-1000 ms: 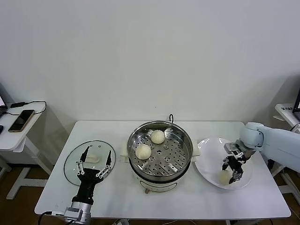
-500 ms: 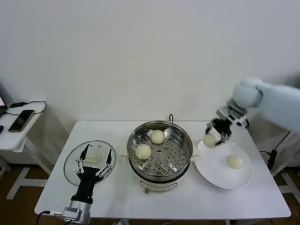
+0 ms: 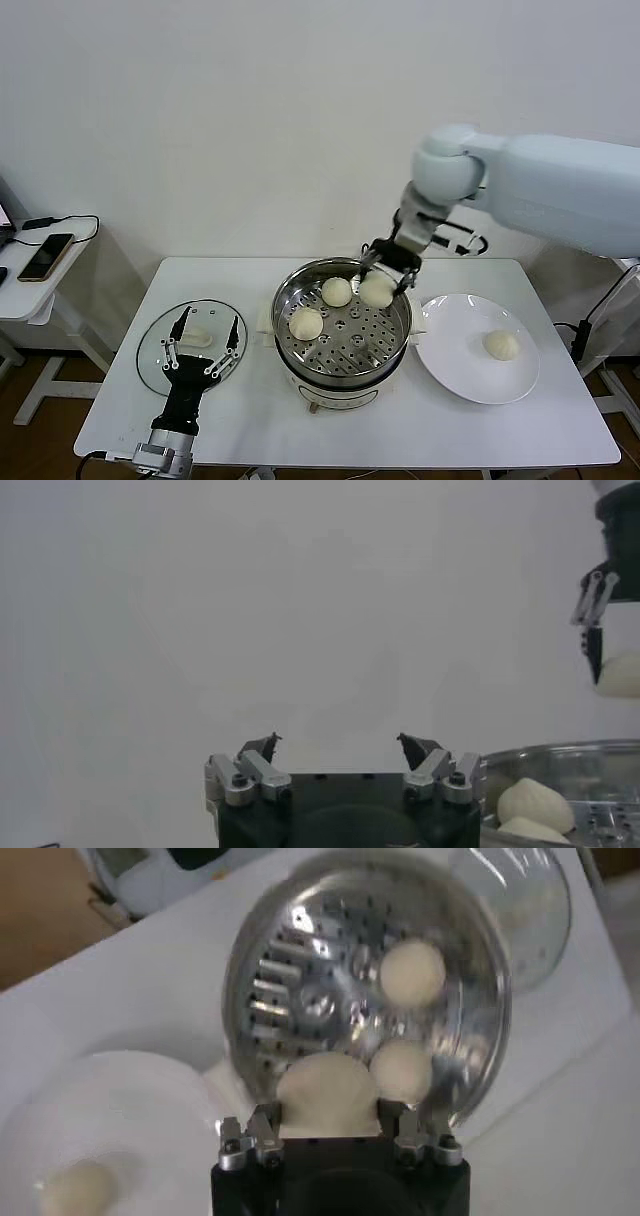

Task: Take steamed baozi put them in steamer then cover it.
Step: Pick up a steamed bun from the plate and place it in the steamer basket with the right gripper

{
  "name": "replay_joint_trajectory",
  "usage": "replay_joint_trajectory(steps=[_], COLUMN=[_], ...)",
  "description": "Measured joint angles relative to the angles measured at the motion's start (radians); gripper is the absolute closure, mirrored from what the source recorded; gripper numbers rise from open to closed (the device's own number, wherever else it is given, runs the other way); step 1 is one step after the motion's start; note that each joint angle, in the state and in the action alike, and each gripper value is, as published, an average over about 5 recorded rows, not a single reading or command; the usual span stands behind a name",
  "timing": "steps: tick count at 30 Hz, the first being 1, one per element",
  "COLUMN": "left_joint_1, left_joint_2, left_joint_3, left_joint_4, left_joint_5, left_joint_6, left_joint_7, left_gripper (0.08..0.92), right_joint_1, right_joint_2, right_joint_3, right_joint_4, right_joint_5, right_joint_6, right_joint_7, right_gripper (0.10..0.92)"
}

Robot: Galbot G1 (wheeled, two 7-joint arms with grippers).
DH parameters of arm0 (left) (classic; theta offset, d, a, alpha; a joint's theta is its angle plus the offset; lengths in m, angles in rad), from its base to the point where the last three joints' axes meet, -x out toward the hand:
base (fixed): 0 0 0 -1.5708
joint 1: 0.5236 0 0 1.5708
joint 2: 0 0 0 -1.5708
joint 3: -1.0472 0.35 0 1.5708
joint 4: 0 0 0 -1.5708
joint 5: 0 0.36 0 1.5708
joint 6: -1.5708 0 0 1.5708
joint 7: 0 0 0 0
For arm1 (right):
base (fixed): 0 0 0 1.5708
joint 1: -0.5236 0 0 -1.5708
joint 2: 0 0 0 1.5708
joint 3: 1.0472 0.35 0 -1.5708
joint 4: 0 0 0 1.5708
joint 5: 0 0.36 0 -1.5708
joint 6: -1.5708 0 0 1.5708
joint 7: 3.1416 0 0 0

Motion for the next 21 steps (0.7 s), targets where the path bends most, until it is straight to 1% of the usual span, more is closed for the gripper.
replay_joint_trajectory(steps=[8, 15, 21], left_joint_1=[-0.008, -0.013, -0.013], left_joint_2=[-0.006, 0.0, 0.001], left_joint_3=[0.006, 0.004, 0.003], left_joint_4=[0.009, 0.017, 0.019], left_joint_5=[-0.001, -0.004, -0.006], left_joint_6=[-0.005, -0.011, -0.015], left_joint_7=[-0.002, -0.004, -0.004], left_gripper=[0.177, 0.177, 0.177], right_joint_1=[-0.044, -0.107, -0.15], right_joint_2=[0.065, 0.108, 0.139], right_joint_3=[-0.012, 0.0, 0.002], right_joint_4=[0.052, 0.052, 0.046], right_joint_5=[-0.111, -0.212, -0.268], right_joint_6=[0.102, 0.159, 0.183], right_joint_7=[0.018, 0.036, 0.037], right_gripper=[0.363, 0.363, 0.355])
